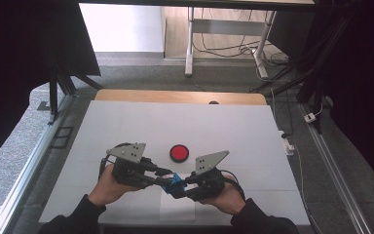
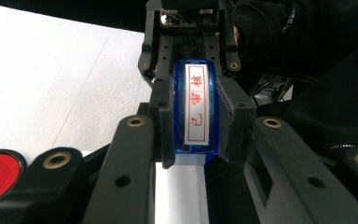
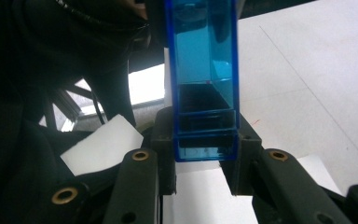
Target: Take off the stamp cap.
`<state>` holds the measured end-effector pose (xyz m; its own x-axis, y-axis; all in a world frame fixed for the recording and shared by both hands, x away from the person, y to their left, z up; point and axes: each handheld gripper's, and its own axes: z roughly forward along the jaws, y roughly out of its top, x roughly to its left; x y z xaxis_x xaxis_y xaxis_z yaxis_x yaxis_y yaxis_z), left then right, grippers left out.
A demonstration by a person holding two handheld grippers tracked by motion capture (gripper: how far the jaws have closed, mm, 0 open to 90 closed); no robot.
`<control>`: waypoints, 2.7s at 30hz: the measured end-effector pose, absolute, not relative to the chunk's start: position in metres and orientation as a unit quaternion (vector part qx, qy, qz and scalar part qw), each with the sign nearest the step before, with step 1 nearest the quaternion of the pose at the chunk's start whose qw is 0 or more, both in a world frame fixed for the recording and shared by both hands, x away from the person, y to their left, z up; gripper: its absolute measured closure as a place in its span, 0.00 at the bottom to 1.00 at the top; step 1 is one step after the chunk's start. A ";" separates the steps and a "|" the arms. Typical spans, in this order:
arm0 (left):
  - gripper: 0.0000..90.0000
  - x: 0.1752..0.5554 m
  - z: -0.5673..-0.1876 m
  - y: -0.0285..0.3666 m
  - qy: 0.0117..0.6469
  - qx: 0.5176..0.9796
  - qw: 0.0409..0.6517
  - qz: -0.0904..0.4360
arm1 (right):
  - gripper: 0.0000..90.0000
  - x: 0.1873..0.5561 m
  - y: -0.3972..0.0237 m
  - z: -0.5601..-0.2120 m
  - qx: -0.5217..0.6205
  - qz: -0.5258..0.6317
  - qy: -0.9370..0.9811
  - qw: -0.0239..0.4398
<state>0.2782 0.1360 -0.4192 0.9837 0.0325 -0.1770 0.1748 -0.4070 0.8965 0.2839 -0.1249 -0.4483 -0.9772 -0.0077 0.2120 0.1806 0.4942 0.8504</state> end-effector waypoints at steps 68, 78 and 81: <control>0.78 0.275 -0.419 0.142 0.127 0.846 0.518 -0.022 | 0.77 0.284 -0.171 -0.441 -0.170 -0.477 -0.862 -0.031; 0.78 0.277 -0.420 0.141 0.139 0.850 0.508 -0.011 | 0.77 0.280 -0.191 -0.436 -0.187 -0.484 -0.854 -0.046; 0.78 0.278 -0.420 0.141 0.145 0.850 0.506 -0.007 | 0.77 0.279 -0.197 -0.436 -0.195 -0.485 -0.851 -0.052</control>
<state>0.2780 0.1413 -0.4200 0.9578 0.2400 -0.1584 0.2536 -0.4453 0.8587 0.2790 -0.1975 -0.4357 -0.9183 0.3826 0.1017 0.2823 0.4528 0.8457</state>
